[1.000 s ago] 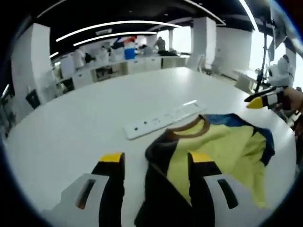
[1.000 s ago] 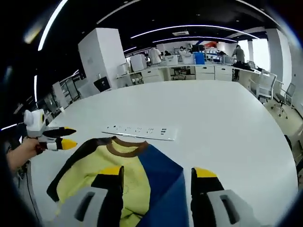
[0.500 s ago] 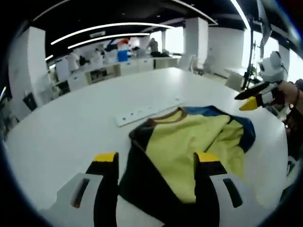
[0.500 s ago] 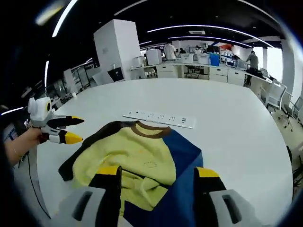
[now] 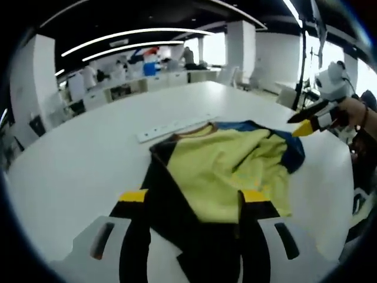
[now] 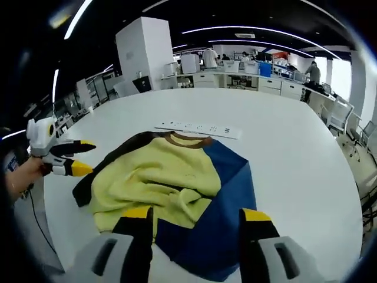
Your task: Fold the garment on the visible template until the final outline fits inside the template.
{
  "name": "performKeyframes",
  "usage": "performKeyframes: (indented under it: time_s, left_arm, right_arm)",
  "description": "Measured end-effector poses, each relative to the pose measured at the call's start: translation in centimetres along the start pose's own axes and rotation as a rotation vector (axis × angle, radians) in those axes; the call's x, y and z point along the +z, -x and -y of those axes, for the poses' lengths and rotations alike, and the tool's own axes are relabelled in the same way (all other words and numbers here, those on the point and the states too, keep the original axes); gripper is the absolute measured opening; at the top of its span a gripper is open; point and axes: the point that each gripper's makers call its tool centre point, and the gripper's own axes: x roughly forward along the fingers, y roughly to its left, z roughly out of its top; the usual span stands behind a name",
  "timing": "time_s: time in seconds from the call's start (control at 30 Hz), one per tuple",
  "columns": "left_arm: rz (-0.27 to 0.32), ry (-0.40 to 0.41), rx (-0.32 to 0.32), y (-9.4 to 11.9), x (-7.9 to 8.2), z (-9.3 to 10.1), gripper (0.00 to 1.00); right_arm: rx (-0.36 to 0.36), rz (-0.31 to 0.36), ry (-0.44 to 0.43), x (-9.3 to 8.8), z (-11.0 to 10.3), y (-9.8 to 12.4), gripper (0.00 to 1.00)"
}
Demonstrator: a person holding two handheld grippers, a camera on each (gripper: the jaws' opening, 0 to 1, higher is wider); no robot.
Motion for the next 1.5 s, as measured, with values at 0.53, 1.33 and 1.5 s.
performKeyframes:
  time_s: [0.53, 1.33, 1.5]
  left_arm:
    - [-0.062, -0.062, 0.046, 1.0, -3.8, 0.6, 0.43]
    - [-0.147, 0.009, 0.075, 1.1, -7.7, 0.3, 0.0]
    - [-0.137, 0.027, 0.08, 1.4, -7.6, 0.1, 0.0]
  right_arm:
    - [-0.044, -0.028, -0.036, -3.7, -0.5, 0.5, 0.37]
    - [-0.152, -0.062, -0.162, -6.7, -0.5, 0.3, 0.05]
    - [-0.153, -0.055, -0.126, -6.5, -0.3, 0.7, 0.0]
